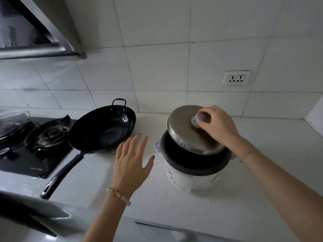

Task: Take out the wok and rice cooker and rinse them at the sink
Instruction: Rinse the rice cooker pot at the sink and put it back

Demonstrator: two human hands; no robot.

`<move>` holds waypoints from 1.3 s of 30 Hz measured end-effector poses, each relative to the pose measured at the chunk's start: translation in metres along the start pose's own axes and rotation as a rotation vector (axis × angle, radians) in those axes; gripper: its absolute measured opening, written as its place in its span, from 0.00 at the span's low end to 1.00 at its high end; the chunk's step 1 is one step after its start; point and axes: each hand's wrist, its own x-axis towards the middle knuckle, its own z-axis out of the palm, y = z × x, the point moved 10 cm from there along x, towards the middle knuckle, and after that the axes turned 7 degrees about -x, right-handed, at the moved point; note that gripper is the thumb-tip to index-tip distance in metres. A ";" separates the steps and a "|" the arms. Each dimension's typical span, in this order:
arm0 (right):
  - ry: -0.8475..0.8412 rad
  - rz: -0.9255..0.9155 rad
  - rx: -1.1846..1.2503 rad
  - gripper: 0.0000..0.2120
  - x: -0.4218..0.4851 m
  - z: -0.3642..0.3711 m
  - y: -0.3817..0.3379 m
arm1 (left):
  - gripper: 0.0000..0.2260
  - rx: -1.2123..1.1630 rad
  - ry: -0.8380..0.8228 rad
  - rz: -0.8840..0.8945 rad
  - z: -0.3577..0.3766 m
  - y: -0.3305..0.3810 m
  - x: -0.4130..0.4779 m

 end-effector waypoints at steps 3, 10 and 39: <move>0.080 0.014 0.010 0.14 0.009 -0.031 0.013 | 0.25 0.020 0.042 -0.006 -0.011 0.007 -0.001; 0.132 0.270 -0.075 0.14 -0.017 -0.078 0.133 | 0.26 0.042 0.042 0.002 -0.017 0.027 -0.004; -0.351 0.470 -0.337 0.07 -0.166 0.059 0.247 | 0.26 -0.010 -0.048 0.060 0.001 0.084 -0.025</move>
